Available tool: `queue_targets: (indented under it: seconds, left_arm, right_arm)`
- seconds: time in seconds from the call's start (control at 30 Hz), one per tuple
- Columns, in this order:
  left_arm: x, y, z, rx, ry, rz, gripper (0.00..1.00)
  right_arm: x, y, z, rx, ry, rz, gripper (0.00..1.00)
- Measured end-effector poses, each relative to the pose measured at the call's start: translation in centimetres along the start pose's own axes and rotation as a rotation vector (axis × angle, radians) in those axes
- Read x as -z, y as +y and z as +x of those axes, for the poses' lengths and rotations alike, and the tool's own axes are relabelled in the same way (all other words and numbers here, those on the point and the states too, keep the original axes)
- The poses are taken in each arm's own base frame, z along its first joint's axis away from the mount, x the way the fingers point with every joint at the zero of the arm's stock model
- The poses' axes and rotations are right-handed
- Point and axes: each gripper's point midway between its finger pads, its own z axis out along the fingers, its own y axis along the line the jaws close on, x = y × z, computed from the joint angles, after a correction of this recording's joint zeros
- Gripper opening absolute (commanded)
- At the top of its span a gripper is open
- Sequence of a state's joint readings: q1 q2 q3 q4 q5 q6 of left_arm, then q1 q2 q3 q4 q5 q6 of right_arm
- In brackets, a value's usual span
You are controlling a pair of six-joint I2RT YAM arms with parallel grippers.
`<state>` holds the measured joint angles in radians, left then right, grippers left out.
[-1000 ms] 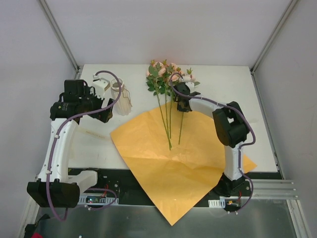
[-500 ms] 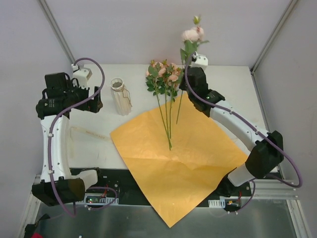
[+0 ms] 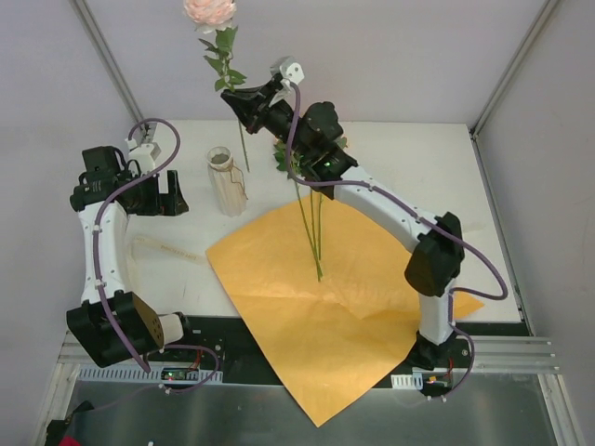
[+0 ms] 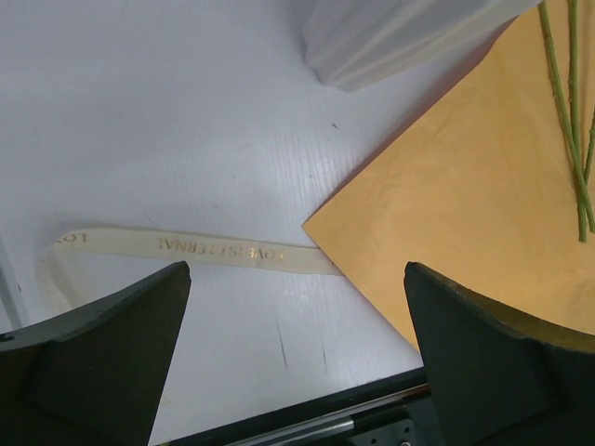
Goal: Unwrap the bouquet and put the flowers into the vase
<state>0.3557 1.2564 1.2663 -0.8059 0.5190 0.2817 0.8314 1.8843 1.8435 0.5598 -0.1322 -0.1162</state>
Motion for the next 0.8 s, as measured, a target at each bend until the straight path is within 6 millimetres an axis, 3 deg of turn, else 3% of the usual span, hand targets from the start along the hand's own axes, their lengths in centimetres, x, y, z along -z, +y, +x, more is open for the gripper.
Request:
queue_targets:
  seconds: [0.1, 0.23, 0.53, 0.63, 0.8]
  left_arm:
    - [-0.7, 0.2, 1.3, 0.009, 0.022, 0.010, 0.99]
    - [-1.3, 0.1, 2.8, 0.017, 0.044, 0.029, 0.99]
    - [-0.9, 0.1, 3.0, -0.005, 0.016, 0.036, 0.99]
    - [-0.9, 0.1, 3.0, -0.013, 0.012, 0.035, 0.99]
    - [-0.8, 0.1, 2.9, -0.017, 0.012, 0.036, 0.99]
  right_arm:
    - [-2.5, 1.8, 0.5, 0.010, -0.065, -0.111, 0.00]
    - [-4.3, 2.5, 0.6, 0.019, -0.126, -0.160, 0.00]
    - [-5.6, 2.2, -1.5, 0.019, -0.263, -0.156, 0.00]
    - [-5.7, 2.0, -0.8, 0.013, -0.272, -0.148, 0.00]
    - [-5.8, 1.6, 2.5, -0.002, -0.226, -0.132, 0.00]
